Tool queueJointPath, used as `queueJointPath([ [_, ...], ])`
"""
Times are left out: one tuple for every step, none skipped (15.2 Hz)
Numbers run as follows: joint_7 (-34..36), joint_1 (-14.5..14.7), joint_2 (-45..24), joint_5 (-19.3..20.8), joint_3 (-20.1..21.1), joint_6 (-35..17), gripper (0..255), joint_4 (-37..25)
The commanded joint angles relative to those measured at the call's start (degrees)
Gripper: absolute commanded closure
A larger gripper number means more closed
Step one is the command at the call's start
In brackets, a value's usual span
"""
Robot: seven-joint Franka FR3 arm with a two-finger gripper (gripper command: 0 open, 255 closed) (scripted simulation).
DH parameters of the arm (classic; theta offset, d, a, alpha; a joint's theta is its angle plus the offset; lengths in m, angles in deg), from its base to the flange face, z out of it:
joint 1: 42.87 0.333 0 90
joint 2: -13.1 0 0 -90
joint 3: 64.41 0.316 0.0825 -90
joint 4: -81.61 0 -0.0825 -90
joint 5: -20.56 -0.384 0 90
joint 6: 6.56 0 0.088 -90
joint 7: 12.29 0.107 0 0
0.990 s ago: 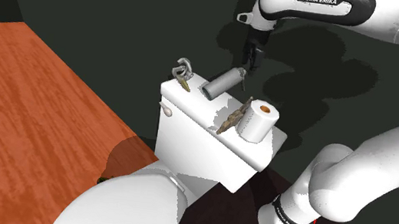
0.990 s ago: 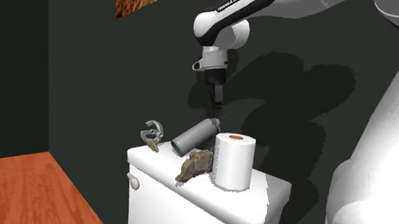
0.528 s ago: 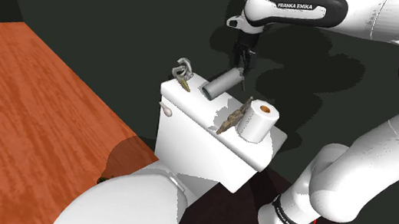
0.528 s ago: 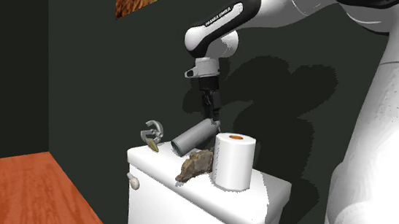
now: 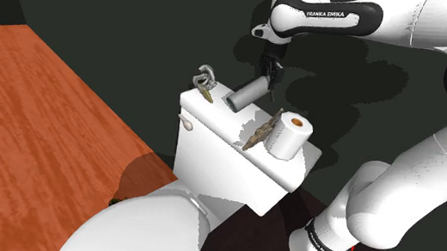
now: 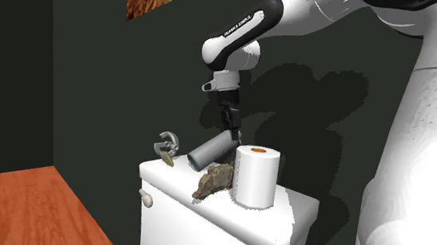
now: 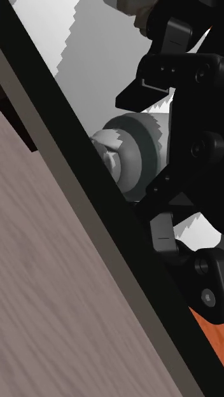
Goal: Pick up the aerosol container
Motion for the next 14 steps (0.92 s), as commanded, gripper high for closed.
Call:
queueJointPath([
  [0.0,-0.1,-0.3,0.1,-0.2,-0.1,255,0.2],
  [0.0,-0.1,-0.4,0.0,-0.2,-0.2,255,0.1],
  [0.0,-0.1,-0.5,0.0,-0.2,-0.1,255,0.0],
  [0.0,-0.1,-0.5,0.0,-0.2,-0.1,255,-0.1],
  [0.0,-0.1,-0.5,0.0,-0.2,-0.1,255,0.0],
  [0.0,-0.1,-0.6,-0.1,-0.2,-0.2,255,-0.1],
  [0.1,-0.1,-0.1,0.1,-0.1,0.1,255,0.1],
  [0.0,-0.1,0.0,0.1,-0.1,0.8,255,-0.5],
  [-0.1,-0.1,0.0,0.1,0.0,1.6,255,-1.2],
  [-0.2,-0.1,0.1,0.0,0.0,2.4,255,-2.0],
  [-0.3,-0.1,0.1,0.0,0.1,3.1,255,-2.7],
  [-0.4,0.0,0.1,0.0,0.1,3.9,255,-3.4],
  [-0.6,0.0,0.2,-0.1,0.2,4.6,255,-4.2],
  [-0.7,0.0,0.2,-0.1,0.2,5.4,255,-4.9],
])
